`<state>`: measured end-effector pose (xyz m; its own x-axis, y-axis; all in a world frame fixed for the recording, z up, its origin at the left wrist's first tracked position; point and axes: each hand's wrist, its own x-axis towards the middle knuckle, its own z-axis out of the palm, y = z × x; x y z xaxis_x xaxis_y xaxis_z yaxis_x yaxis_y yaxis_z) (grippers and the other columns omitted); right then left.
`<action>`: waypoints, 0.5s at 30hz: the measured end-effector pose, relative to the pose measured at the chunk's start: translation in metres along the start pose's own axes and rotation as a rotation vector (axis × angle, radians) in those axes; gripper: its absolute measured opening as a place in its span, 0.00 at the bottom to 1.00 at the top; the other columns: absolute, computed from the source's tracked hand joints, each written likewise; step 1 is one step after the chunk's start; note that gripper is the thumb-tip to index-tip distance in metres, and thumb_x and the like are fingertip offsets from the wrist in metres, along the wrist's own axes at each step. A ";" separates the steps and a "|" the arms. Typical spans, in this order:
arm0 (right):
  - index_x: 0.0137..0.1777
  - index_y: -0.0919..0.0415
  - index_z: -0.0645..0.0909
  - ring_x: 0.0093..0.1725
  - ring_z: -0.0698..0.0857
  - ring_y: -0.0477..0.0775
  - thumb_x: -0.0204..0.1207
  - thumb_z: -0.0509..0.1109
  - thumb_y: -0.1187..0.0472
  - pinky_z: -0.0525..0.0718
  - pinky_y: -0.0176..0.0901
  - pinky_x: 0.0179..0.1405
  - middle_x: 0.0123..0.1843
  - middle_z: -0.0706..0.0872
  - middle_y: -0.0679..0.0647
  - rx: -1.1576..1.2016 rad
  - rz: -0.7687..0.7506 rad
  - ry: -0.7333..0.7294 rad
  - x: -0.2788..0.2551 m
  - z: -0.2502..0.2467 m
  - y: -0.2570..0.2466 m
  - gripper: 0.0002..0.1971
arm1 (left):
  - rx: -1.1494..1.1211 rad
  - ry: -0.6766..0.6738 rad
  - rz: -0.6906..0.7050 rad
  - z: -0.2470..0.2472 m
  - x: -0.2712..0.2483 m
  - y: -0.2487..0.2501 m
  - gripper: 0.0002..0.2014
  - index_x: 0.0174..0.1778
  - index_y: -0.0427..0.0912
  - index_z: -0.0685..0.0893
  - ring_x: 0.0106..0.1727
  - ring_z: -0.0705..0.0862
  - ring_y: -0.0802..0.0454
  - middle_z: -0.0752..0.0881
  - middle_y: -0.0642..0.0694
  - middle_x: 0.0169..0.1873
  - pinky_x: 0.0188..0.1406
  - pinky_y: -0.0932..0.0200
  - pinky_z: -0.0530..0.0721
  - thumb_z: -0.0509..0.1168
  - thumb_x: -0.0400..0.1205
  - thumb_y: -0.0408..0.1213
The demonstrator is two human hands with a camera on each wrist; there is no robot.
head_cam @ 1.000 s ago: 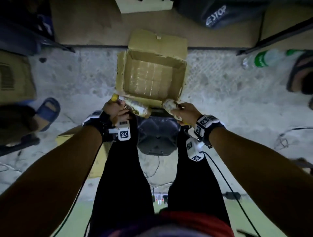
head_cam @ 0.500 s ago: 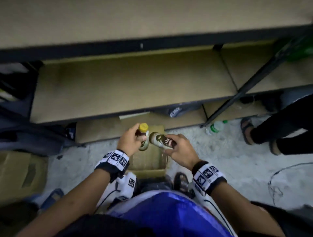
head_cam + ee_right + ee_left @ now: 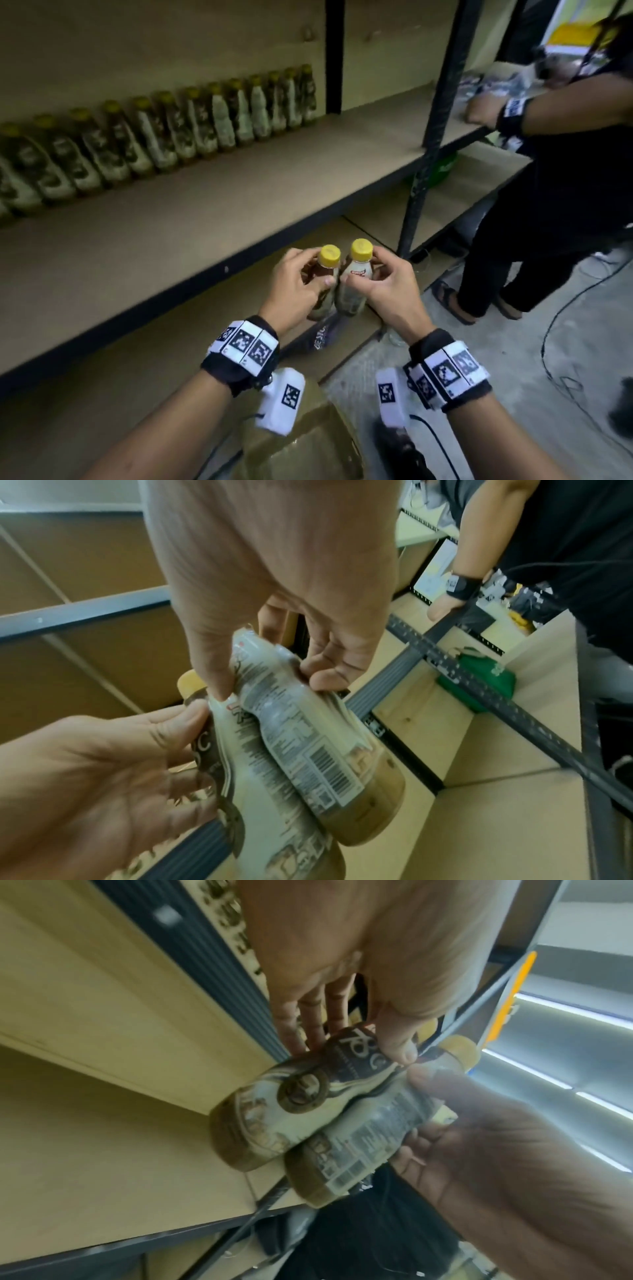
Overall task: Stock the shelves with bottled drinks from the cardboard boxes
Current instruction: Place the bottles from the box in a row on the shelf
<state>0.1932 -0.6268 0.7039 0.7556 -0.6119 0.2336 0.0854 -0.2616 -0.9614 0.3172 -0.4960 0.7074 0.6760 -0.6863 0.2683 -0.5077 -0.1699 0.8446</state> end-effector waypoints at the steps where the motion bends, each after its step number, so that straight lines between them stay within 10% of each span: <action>1: 0.49 0.55 0.85 0.43 0.88 0.50 0.68 0.81 0.63 0.86 0.43 0.43 0.43 0.89 0.52 -0.005 -0.013 0.012 0.009 -0.010 -0.004 0.11 | 0.017 -0.031 0.018 0.004 0.017 0.007 0.22 0.63 0.44 0.84 0.54 0.83 0.52 0.82 0.46 0.52 0.60 0.53 0.82 0.76 0.72 0.32; 15: 0.49 0.64 0.86 0.41 0.88 0.47 0.73 0.78 0.65 0.86 0.39 0.39 0.41 0.90 0.54 -0.042 -0.131 -0.154 0.289 -0.121 -0.013 0.06 | 0.269 -0.067 0.119 0.043 0.305 0.067 0.20 0.32 0.41 0.87 0.29 0.76 0.55 0.82 0.49 0.28 0.29 0.58 0.71 0.81 0.62 0.55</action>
<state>0.3319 -0.8901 0.8010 0.8307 -0.4499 0.3280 0.1648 -0.3641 -0.9167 0.4665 -0.7468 0.8257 0.5708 -0.7565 0.3192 -0.7105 -0.2603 0.6537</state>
